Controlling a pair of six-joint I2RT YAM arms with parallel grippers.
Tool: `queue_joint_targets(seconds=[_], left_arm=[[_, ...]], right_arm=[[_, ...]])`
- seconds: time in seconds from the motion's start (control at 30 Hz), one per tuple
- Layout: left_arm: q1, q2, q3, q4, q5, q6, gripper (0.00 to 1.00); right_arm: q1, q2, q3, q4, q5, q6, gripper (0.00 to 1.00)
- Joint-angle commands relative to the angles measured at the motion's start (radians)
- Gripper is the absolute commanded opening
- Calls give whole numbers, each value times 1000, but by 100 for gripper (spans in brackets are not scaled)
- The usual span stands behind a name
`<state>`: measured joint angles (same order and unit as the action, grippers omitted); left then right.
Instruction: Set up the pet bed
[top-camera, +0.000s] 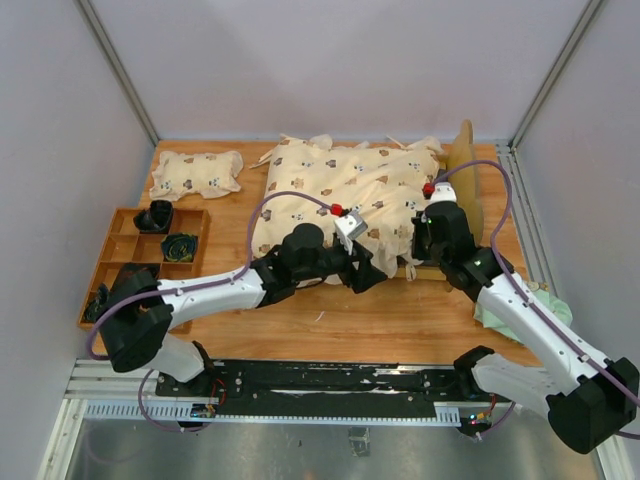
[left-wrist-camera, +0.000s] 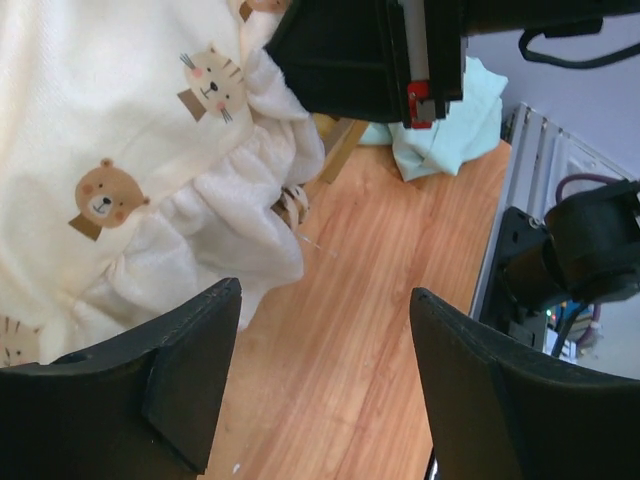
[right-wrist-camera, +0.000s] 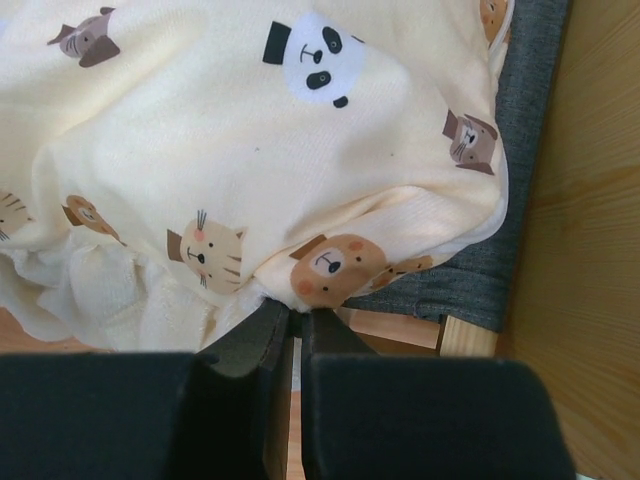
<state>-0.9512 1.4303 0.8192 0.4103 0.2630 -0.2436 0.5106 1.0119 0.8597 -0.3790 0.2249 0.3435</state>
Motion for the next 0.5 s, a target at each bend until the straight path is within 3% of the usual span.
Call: queue_joint_targets(seconds=[0.0, 0.17, 0.23, 0.27, 0.37, 0.43, 0.47], left_arm=[[-36, 60, 66, 70, -105, 17, 74], [-58, 153, 132, 67, -191, 27, 66], [-57, 180, 146, 68, -219, 20, 52], [-59, 191, 150, 68, -245, 13, 41], [-57, 204, 153, 69, -274, 29, 22], [-58, 198, 152, 69, -299, 26, 2], [-57, 194, 150, 70, -316, 20, 0]], right_arm=[[8, -1, 42, 51, -33, 2, 1], [4, -3, 30, 60, -37, 7, 1], [1, 2, 31, 60, -48, 5, 1], [-2, 6, 35, 61, -53, 2, 1], [-4, 7, 40, 53, -62, -7, 2], [-5, 1, 43, 43, -73, -27, 8], [-5, -5, 44, 36, -85, -40, 14]])
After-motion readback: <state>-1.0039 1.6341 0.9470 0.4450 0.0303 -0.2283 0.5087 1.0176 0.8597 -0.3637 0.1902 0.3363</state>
